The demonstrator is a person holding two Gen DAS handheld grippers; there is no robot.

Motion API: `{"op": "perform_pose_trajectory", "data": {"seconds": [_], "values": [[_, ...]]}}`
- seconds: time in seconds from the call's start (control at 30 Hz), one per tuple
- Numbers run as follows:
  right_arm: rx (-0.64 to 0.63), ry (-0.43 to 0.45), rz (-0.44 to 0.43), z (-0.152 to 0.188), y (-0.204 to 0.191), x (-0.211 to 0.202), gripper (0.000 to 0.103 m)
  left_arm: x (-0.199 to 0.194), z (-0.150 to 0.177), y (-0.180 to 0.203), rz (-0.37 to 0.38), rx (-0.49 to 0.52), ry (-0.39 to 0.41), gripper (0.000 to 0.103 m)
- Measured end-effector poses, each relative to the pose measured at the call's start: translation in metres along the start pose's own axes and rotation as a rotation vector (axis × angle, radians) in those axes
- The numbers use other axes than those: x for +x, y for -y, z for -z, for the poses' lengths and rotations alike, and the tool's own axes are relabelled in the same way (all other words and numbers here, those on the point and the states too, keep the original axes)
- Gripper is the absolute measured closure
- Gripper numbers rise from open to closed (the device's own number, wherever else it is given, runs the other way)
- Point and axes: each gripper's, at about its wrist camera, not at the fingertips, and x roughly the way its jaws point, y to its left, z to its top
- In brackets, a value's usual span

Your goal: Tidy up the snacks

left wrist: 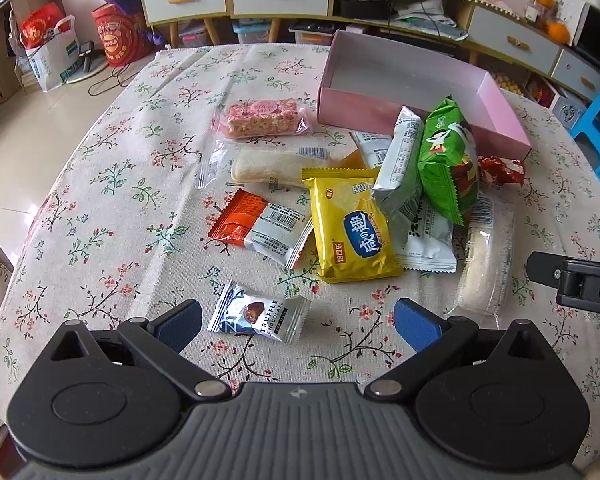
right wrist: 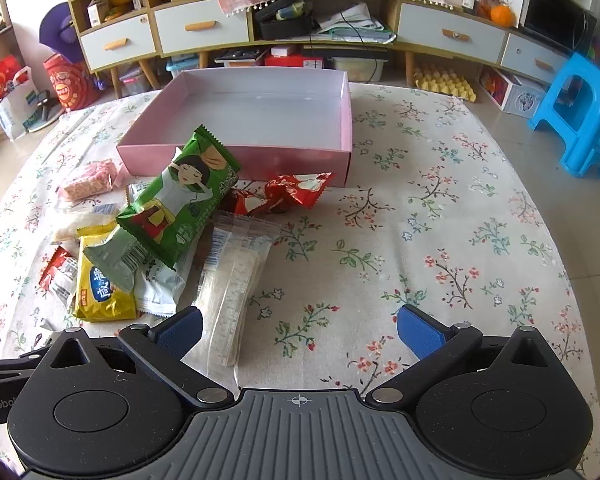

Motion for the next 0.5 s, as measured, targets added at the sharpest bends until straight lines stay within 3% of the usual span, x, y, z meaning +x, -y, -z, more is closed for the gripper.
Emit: {"op": "perform_pose_trajectory", "data": {"seconds": [0.5], "values": [[-0.004,-0.010,-0.015,0.0022,-0.0037,0.0000,0.000,-0.0004,-0.0031,-0.0056,0.001,-0.022,0.007,0.001]]}}
